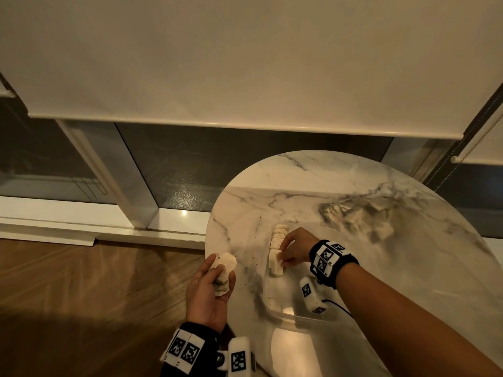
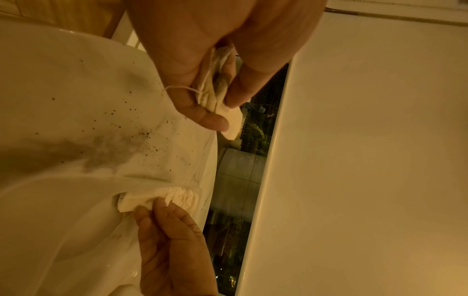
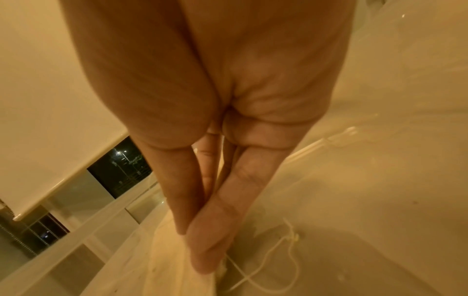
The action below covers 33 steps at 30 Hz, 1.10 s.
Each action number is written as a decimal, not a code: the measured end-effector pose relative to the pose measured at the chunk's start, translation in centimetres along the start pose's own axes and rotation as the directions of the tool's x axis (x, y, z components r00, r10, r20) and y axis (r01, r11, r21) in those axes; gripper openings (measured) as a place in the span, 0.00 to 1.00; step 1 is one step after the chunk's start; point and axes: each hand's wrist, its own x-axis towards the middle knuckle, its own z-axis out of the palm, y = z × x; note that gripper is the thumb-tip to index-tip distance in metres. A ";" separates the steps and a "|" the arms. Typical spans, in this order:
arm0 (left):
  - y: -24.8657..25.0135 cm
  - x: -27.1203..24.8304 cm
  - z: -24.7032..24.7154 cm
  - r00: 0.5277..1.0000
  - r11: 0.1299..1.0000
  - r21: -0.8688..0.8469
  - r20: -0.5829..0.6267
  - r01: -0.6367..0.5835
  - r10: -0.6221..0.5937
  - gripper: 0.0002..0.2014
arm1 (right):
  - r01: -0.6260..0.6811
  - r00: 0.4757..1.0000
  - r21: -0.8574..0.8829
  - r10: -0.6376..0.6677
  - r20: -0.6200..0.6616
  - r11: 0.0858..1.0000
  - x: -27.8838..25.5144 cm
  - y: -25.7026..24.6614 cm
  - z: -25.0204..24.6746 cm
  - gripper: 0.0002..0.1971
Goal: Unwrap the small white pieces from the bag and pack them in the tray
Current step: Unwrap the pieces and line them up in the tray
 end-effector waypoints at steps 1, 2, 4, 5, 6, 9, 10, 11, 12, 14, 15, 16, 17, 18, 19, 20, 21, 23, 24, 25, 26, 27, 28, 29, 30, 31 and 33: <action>0.0 0.0 0.0 1.000 1.000 0.003 0.003 -0.001 0.001 0.15 | 0.000 1.000 0.004 0.000 0.005 1.000 0.0 0.0 0.0 0.08; 0.0 -0.1 0.1 1.000 1.000 0.006 0.004 -0.001 0.001 0.15 | 0.003 1.000 -0.003 -0.002 0.010 1.000 0.0 0.0 -0.1 0.08; 0.0 -0.2 0.2 1.000 1.000 0.012 0.003 -0.002 0.002 0.15 | 0.014 1.000 -0.036 -0.013 0.019 0.999 -0.4 -0.2 -0.4 0.07; 0.0 -0.3 0.3 1.000 1.000 0.014 0.002 -0.004 0.004 0.15 | 0.021 1.000 -0.047 -0.020 0.017 0.999 -0.6 -0.3 -0.6 0.07; 0.0 -0.4 0.5 1.000 1.000 0.016 0.004 -0.006 0.006 0.16 | 0.029 1.000 -0.052 -0.028 0.009 0.998 -0.9 -0.5 -0.8 0.06; -0.2 -1.0 0.8 0.999 1.000 0.030 0.032 -0.009 0.008 0.16 | 0.072 0.996 -0.089 -0.076 -0.049 0.993 -2.1 -0.6 -1.7 0.04; -0.3 -1.3 1.0 0.999 0.999 0.040 0.047 -0.005 0.003 0.16 | 0.095 0.992 -0.093 -0.102 -0.071 0.991 -2.7 -0.6 -2.0 0.04; -0.5 -1.6 1.2 0.998 0.999 0.051 0.063 0.000 -0.004 0.16 | 0.121 0.988 -0.078 -0.128 -0.088 0.990 -3.5 -0.6 -2.2 0.04; -0.7 -1.8 1.4 0.997 0.998 0.066 0.082 0.003 -0.009 0.16 | 0.152 0.983 -0.042 -0.156 -0.100 0.987 -4.3 -0.6 -2.3 0.04; -1.3 -2.4 1.8 0.993 0.995 0.102 0.120 0.009 -0.022 0.15 | 0.223 0.971 0.080 -0.214 -0.106 0.971 -6.4 -0.8 -2.1 0.07; -1.7 -2.6 1.9 0.991 0.992 0.122 0.133 0.012 -0.029 0.15 | 0.254 0.965 0.137 -0.241 -0.101 0.958 -7.6 -1.0 -1.8 0.09; -2.1 -2.8 2.1 0.989 0.989 0.145 0.146 0.014 -0.035 0.15 | 0.276 0.961 0.177 -0.263 -0.089 0.945 -8.7 -1.1 -1.5 0.11; -2.6 -3.0 2.3 0.986 0.986 0.166 0.160 0.014 -0.041 0.16 | 0.290 0.957 0.202 -0.281 -0.072 0.936 -9.6 -1.2 -1.2 0.13; -3.0 -3.3 2.6 0.984 0.983 0.181 0.175 0.012 -0.044 0.16 | 0.301 0.953 0.216 -0.298 -0.050 0.929 -10.4 -1.2 -0.8 0.14; -3.4 -3.5 2.8 0.981 0.981 0.192 0.190 0.010 -0.047 0.16 | 0.315 0.948 0.229 -0.316 -0.032 0.921 -11.0 -1.0 -0.4 0.14; -3.7 -3.7 3.1 0.978 0.980 0.198 0.203 0.006 -0.048 0.16 | 0.330 0.942 0.240 -0.334 -0.027 0.913 -11.4 -0.9 0.0 0.14; -3.9 -3.8 3.3 0.976 0.979 0.204 0.214 0.004 -0.049 0.16 | 0.347 0.936 0.253 -0.349 -0.040 0.903 -11.7 -0.6 0.2 0.13; -4.3 -4.0 3.7 0.972 0.976 0.216 0.229 0.001 -0.051 0.16 | 0.372 0.928 0.288 -0.360 -0.095 0.882 -11.9 -0.1 0.4 0.11; -4.4 -4.1 3.8 0.971 0.975 0.222 0.232 -0.002 -0.051 0.17 | 0.376 0.927 0.301 -0.358 -0.113 0.877 -12.0 0.2 0.4 0.11; -4.5 -4.2 3.9 0.971 0.975 0.223 0.235 -0.005 -0.049 0.17 | 0.373 0.928 0.308 -0.355 -0.116 0.875 -12.0 0.4 0.3 0.11; -4.6 -4.3 3.9 0.969 0.975 0.222 0.241 -0.007 -0.048 0.17 | 0.366 0.930 0.310 -0.351 -0.107 0.877 -12.1 0.5 0.2 0.11; -4.6 -4.3 4.0 0.968 0.975 0.221 0.246 -0.009 -0.046 0.17 | 0.359 0.933 0.309 -0.348 -0.093 0.881 -12.2 0.6 0.1 0.11; -4.7 -4.4 4.0 0.967 0.975 0.221 0.251 -0.012 -0.045 0.17 | 0.351 0.936 0.305 -0.344 -0.080 0.885 -12.2 0.7 0.1 0.11; -4.7 -4.4 4.0 0.966 0.975 0.223 0.255 -0.015 -0.043 0.17 | 0.346 0.937 0.301 -0.340 -0.075 0.889 -12.3 0.8 0.1 0.11; -4.7 -4.4 4.0 0.966 0.974 0.226 0.256 -0.018 -0.041 0.16 | 0.343 0.939 0.301 -0.336 -0.076 0.890 -12.2 0.8 0.1 0.12; -4.7 -4.5 4.1 0.965 0.973 0.230 0.259 -0.020 -0.041 0.17 | 0.340 0.940 0.308 -0.332 -0.081 0.888 -12.2 0.8 0.2 0.12; -4.8 -4.5 4.1 0.963 0.971 0.236 0.266 -0.024 -0.041 0.17 | 0.335 0.942 0.328 -0.323 -0.092 0.883 -12.2 0.9 0.3 0.12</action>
